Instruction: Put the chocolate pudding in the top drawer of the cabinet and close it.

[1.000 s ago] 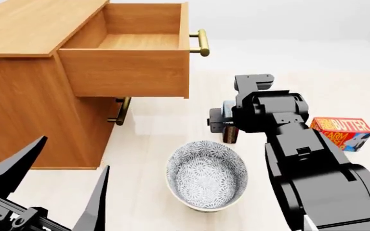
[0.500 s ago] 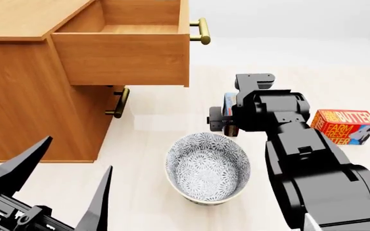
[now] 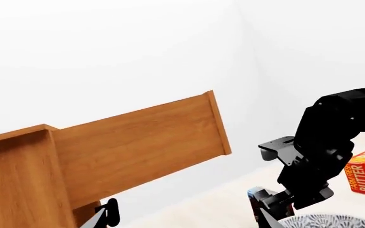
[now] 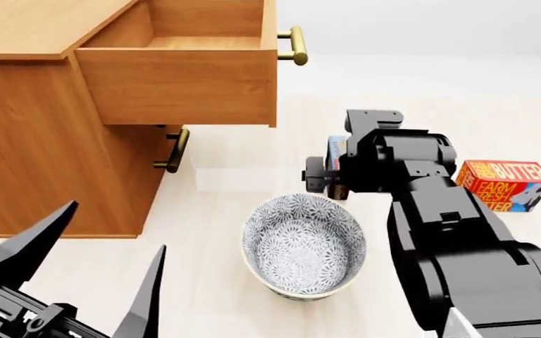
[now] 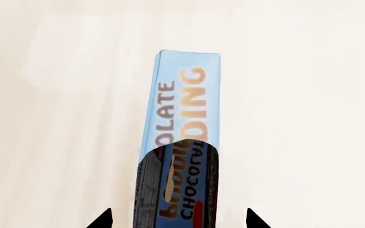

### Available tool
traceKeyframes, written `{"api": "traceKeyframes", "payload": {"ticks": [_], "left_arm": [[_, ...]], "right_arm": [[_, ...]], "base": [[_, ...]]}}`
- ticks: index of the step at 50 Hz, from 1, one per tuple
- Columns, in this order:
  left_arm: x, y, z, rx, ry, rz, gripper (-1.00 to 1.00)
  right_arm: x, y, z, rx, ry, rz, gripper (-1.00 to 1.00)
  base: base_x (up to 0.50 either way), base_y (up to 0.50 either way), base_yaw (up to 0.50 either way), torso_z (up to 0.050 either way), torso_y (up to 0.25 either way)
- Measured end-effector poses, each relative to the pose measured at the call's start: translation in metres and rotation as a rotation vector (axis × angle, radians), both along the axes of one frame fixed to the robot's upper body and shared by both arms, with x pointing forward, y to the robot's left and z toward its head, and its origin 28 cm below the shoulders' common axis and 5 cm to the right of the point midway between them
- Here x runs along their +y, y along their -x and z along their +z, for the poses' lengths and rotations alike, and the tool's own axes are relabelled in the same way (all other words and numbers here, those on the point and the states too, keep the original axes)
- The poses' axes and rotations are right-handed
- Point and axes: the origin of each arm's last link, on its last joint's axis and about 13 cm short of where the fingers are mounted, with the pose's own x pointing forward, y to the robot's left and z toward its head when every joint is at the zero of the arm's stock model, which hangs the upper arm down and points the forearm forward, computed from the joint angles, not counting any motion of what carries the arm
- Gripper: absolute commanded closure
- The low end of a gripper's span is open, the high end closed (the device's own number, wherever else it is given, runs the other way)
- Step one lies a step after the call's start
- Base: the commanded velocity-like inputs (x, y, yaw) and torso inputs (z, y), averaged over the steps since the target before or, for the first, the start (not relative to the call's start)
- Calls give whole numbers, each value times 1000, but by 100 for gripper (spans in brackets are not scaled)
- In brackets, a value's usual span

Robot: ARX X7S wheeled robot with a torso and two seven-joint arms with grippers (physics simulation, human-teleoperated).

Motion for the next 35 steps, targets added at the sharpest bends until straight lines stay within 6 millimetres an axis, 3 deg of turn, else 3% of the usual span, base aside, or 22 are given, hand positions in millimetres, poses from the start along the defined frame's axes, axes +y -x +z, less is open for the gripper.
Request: {"api": "traceKeyframes", "payload": {"ticks": [27, 28, 35], "left_arm": [[0, 1, -3, -16, -27, 1, -100], [0, 1, -3, -18, -30, 1, -100], [0, 2, -3, -38, -23, 32, -100]], "right_arm": [[0, 1, 4, 29, 1, -18, -100], [0, 1, 4, 28, 1, -17, 100], [0, 0, 5, 3, 10, -17, 100]], "base": [[0, 0, 0, 0, 0], [0, 0, 0, 0, 0], [0, 0, 0, 0, 0]]}}
